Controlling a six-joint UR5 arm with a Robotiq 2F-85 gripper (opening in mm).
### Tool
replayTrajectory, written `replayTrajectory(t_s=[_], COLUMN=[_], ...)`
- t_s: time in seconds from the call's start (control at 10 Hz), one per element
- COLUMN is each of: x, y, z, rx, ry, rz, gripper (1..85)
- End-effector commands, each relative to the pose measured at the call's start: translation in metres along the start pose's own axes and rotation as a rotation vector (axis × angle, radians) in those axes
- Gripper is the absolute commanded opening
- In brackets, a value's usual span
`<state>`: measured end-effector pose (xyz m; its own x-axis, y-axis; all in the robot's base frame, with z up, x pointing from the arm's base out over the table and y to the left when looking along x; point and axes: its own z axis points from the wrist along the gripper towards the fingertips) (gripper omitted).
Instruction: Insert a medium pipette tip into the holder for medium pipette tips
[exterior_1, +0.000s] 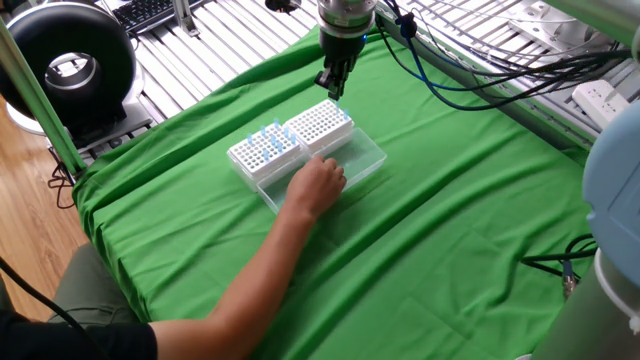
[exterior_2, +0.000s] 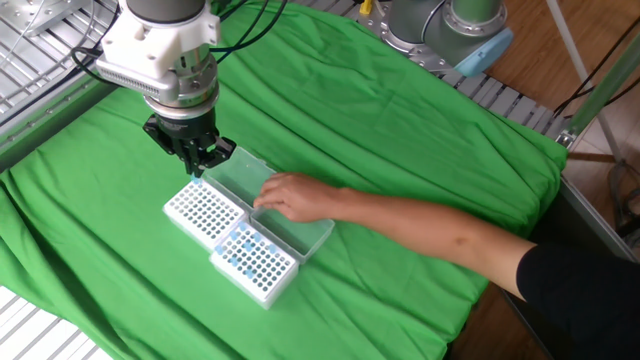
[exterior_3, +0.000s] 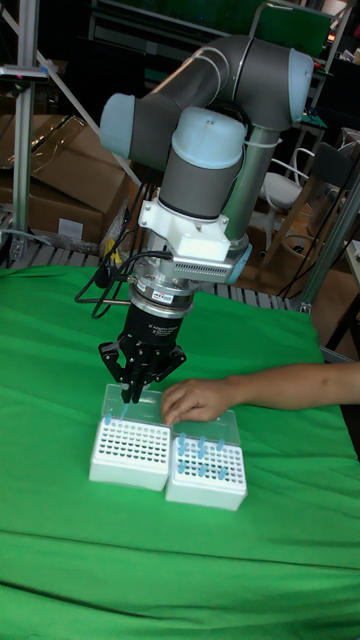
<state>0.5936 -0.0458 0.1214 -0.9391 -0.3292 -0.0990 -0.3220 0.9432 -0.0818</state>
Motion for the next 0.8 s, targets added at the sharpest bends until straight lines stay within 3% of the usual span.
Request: replayTrajectory(t_s=[0.0,0.7], x=[-0.0005,-0.0053], y=[-0.001,-0.0021], z=[0.0018,0.0067], rx=[-0.009,-0.009], ry=[-0.02,-0.039], rz=[-0.004,-0.008], gripper=[1.0,1.0])
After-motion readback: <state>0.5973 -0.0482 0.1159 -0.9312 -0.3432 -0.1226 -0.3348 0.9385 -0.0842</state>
